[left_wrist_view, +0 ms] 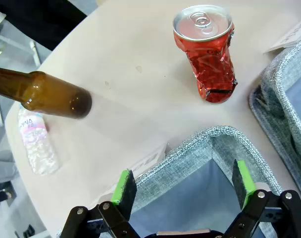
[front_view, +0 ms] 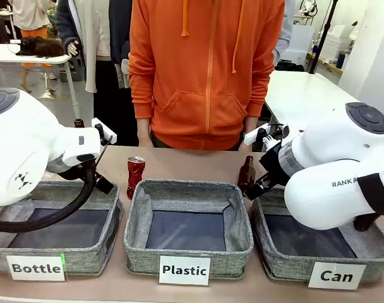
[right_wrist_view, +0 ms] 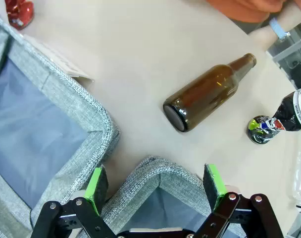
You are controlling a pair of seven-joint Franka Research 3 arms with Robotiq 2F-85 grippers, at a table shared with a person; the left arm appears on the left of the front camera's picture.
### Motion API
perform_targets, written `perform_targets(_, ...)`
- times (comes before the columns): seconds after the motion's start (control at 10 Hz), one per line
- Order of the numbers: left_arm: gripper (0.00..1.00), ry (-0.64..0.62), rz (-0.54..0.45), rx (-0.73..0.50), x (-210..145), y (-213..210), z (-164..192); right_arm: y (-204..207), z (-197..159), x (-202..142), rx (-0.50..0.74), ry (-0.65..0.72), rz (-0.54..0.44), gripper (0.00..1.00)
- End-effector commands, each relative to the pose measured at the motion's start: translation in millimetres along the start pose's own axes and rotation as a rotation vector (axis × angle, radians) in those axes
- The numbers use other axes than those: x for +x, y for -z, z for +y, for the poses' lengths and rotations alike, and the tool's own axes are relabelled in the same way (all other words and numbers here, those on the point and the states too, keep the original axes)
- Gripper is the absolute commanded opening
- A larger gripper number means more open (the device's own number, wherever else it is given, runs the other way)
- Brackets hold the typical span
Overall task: Sort the can waste into the basket.
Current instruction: Pick up the can waste from the table and place it in the right Fabric basket.
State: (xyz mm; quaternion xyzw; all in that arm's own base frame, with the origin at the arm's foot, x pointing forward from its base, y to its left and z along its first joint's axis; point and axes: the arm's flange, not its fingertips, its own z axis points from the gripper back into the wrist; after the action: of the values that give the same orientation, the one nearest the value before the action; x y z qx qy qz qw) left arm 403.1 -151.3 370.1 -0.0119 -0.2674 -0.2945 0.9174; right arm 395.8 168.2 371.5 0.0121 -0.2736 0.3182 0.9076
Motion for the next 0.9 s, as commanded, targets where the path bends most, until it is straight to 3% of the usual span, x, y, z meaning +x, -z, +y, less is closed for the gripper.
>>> perform_targets(0.0,1.00,0.000,-0.001,0.000,0.1,-0.3,0.0,-0.1,0.0,0.0,0.000,0.000,0.000,1.00)
perform_targets(0.8,1.00,0.000,-0.001,0.000,0.1,-0.3,0.0,-0.1,0.0,0.0,0.000,0.000,0.000,1.00)
